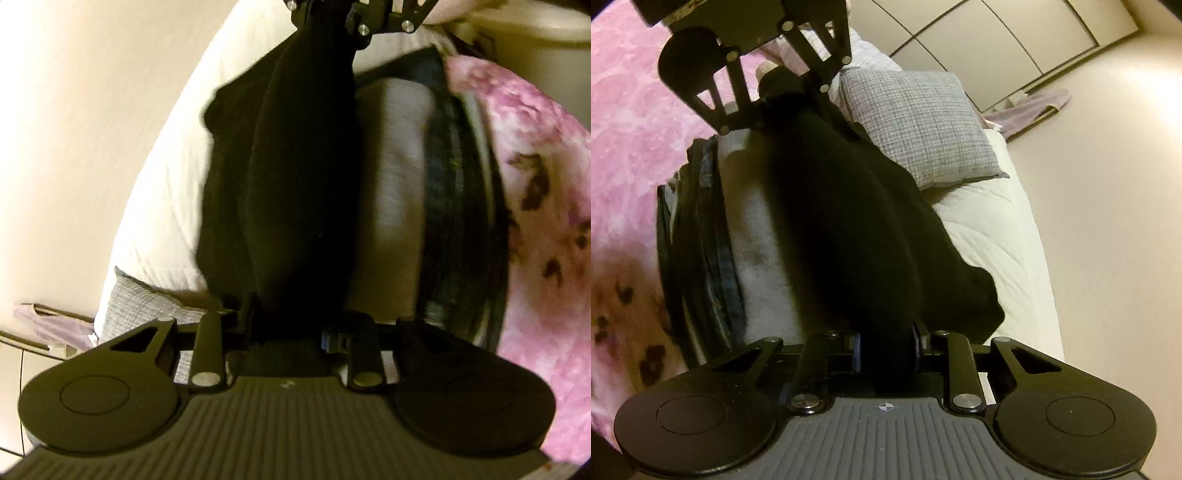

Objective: Fold large clothes
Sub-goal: 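Carry the black sweater with both grippers to the stack of folded clothes, then lower the black sweater onto the stack and open both grippers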

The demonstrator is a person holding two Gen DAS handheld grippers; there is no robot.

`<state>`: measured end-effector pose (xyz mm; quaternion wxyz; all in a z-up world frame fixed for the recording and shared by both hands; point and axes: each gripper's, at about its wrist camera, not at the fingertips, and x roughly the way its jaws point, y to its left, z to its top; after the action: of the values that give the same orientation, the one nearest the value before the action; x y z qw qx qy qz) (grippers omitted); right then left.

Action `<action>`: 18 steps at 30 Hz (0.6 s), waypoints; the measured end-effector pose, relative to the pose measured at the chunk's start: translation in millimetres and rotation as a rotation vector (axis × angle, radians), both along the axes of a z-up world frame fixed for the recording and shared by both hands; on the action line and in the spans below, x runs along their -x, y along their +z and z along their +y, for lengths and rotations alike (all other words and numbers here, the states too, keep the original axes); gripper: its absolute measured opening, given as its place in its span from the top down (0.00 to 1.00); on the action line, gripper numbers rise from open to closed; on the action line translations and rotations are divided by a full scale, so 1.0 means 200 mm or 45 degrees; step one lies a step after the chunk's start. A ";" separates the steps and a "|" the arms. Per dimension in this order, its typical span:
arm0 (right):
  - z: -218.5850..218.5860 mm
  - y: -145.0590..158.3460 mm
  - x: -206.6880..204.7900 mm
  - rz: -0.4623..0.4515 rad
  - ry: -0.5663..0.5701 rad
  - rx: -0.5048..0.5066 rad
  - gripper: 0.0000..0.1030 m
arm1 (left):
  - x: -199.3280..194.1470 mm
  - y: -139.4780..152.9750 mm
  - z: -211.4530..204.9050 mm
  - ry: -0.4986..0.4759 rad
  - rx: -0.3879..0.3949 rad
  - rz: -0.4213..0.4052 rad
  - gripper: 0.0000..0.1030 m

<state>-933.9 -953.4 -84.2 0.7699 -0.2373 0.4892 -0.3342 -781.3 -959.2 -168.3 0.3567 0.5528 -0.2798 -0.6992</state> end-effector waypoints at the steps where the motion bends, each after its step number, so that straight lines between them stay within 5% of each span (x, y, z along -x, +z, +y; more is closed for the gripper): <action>1: 0.01 -0.03 -0.01 0.023 0.006 -0.016 0.80 | -0.01 -0.02 0.02 -0.014 0.014 -0.009 0.76; 10: -0.02 -0.09 -0.05 0.048 -0.006 -0.009 0.76 | -0.03 0.03 0.03 0.024 -0.009 0.045 0.71; 18: 0.01 0.15 0.04 -0.073 -0.121 -0.208 0.72 | -0.12 0.27 0.14 0.233 -0.174 0.267 0.70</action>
<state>-942.5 -950.7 -54.7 0.7837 -0.1405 0.5034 -0.3358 -757.4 -931.4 -113.8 0.4077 0.5229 -0.1415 -0.7351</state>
